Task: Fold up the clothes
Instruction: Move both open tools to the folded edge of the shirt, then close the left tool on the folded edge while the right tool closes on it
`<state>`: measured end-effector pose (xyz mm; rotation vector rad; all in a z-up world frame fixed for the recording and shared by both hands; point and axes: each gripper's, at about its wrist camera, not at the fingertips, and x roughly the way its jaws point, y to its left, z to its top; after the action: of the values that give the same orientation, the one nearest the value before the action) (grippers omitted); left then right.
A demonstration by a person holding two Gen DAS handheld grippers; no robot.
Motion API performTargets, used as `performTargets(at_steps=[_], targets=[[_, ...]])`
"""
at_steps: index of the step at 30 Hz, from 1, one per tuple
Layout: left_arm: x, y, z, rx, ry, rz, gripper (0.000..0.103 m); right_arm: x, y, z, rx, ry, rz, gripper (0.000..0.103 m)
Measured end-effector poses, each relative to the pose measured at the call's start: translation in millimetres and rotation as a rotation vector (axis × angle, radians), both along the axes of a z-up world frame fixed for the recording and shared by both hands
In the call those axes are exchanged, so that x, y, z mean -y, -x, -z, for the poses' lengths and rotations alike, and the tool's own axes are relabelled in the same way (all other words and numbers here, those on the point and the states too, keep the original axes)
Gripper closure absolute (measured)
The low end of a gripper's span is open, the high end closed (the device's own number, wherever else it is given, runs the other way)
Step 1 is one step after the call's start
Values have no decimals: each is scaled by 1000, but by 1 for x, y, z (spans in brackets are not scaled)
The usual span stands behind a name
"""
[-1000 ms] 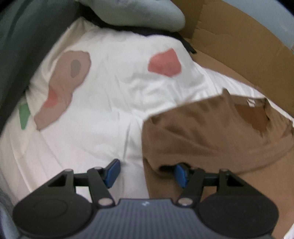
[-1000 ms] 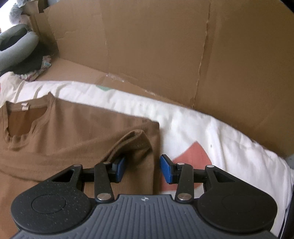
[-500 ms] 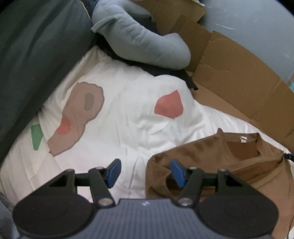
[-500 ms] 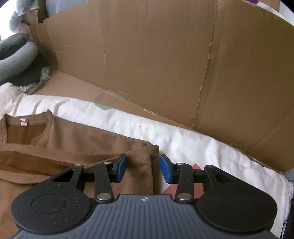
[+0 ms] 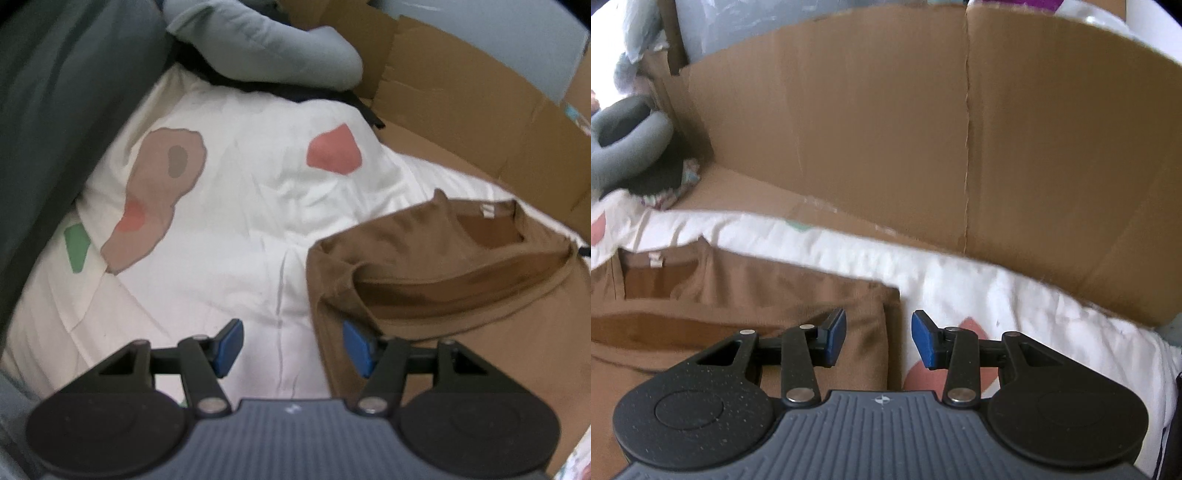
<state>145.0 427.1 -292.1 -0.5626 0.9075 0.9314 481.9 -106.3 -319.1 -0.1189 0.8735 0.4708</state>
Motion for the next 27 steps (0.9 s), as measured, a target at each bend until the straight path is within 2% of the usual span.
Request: performTargets(at_steps=[1,2,4,11,13,16,21,22,25,27], targets=[[-1,-3,2,-5,-3,6,51,-2,1,3,-9,5,-8,59],[-2,-5,4,-10,-7,12,54,-4,2,6,-17,10,-16,66],[-3,-12,5,-16,-25,24,65,-8,3,9,-24,19,-27,73],[-3,-33,9,-32,-77,69,68,-25,1,15,-25,53,-54,73],[-2,-37,10,-37,-87,78,77,-29,1,17,-25,60,-60,73],[-1,-40,10,-39,-106,77,85,-29,0,18,-26,54,-57,74],[2,-37,5,-21,-129,66,94,-27,0,18,-22,51,-61,92],[3,-36,4,-23,-136,62,94,-27,-1,18,-22,53,-58,100],[3,-32,3,-16,-145,45,96,-27,-2,15,-11,62,-49,102],[-1,-25,2,12,-123,2,96,-28,-2,13,5,71,-41,102]])
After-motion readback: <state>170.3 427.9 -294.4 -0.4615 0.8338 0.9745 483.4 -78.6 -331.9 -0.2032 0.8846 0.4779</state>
